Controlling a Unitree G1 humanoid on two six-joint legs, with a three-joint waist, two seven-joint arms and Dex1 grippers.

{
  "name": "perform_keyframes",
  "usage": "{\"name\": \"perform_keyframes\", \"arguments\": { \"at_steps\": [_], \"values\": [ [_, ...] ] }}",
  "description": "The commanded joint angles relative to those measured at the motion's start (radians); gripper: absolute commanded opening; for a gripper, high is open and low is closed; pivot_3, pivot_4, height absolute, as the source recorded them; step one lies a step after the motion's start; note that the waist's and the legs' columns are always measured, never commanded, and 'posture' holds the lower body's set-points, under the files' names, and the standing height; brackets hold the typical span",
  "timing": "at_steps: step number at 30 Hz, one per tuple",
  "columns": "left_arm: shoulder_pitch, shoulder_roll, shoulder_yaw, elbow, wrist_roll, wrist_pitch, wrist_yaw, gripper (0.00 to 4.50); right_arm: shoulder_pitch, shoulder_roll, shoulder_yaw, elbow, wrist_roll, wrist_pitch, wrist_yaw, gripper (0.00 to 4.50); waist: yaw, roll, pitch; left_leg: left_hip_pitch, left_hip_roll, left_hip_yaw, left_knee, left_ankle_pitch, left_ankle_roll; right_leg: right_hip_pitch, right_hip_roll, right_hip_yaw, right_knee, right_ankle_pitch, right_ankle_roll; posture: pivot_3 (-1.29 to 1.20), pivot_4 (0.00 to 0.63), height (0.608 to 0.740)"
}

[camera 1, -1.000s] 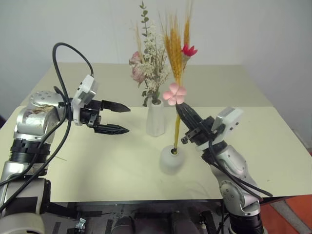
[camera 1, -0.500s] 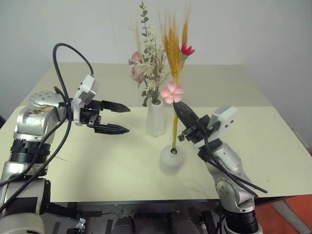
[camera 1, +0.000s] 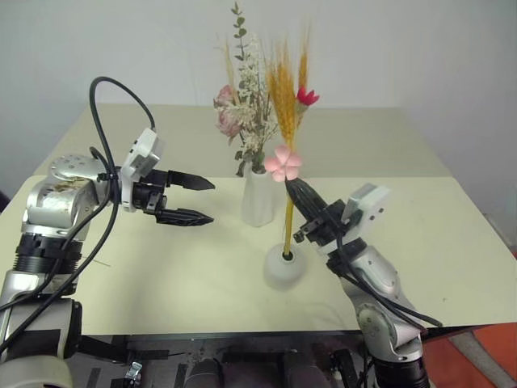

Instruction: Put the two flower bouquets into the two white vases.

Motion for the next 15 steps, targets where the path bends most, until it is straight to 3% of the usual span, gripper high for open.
{"name": "perform_keyframes", "arguments": {
  "at_steps": [1, 15],
  "values": [
    [-0.012, 0.014, 0.019, -0.023, -0.011, 0.002, -0.002, 4.5, 0.007, -0.007, -0.013, -0.031, -0.002, -0.014, 0.0, 0.02, 0.0, 0.0, 0.0, 0.0, 0.0, 0.0, 0.0, 0.0, 0.0, 0.0, 0.0, 0.0, 0.0, 0.0, 0.0, 0.0, 0.15, 0.74],
    [-0.017, 0.006, 0.014, -0.018, -0.01, -0.002, -0.002, 4.5, -0.032, 0.0, -0.035, -0.014, -0.01, -0.019, -0.028, 0.02, 0.0, 0.0, 0.0, 0.0, 0.0, 0.0, 0.0, 0.0, 0.0, 0.0, 0.0, 0.0, 0.0, 0.0, 0.0, 0.0, 0.15, 0.74]
  ]
}}
